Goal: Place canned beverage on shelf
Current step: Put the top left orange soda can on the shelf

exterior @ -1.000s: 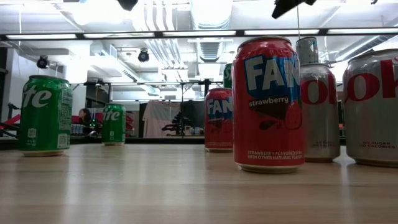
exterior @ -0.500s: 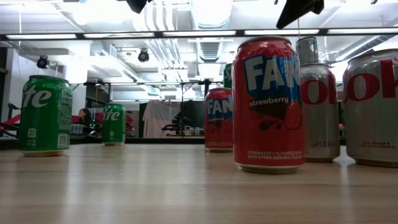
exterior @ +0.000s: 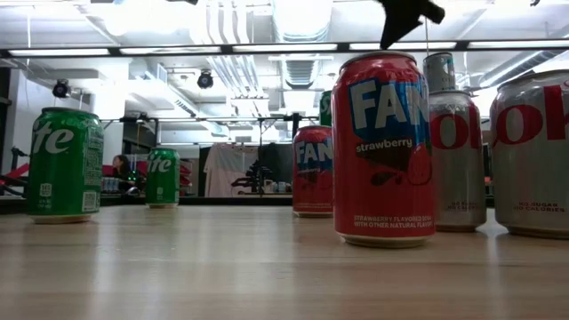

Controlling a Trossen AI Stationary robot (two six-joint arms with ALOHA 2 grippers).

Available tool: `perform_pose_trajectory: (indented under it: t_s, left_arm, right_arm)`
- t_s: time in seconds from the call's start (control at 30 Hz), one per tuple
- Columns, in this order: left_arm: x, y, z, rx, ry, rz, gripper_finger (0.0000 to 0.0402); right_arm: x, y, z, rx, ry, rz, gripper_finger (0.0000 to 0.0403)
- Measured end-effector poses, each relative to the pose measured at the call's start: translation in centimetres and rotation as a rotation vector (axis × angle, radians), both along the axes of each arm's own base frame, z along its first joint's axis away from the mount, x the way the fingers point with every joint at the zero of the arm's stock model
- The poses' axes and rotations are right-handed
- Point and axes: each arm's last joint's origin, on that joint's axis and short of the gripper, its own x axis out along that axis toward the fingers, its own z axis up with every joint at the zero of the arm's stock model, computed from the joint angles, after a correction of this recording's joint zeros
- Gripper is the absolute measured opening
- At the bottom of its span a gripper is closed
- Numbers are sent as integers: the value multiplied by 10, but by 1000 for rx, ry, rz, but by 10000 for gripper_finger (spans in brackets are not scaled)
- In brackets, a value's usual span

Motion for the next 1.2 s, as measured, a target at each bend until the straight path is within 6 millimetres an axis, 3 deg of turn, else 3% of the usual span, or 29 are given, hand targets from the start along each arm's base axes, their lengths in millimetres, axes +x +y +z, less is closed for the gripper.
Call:
perform_pose_trajectory:
  t_s: [0.17,0.3,0.5,0.7,0.87,1.2]
  left_arm:
    - [-2,12,1,90,54,33,0]
    - [-9,21,6,102,77,-26,0]
    - [-22,27,17,103,66,-242,0]
    - [-36,30,11,100,35,-241,0]
    - [-56,34,22,93,-51,-227,0]
    - [-89,39,19,93,-117,-218,0]
  right_arm:
    - [18,-35,-8,38,122,-90,9]
    - [26,-47,-3,60,162,-128,9]
    - [39,-52,4,66,154,-137,9]
    - [44,-55,2,94,162,-172,9]
    - [46,-52,-5,126,187,-184,9]
    - [46,-51,-8,165,151,-239,9]
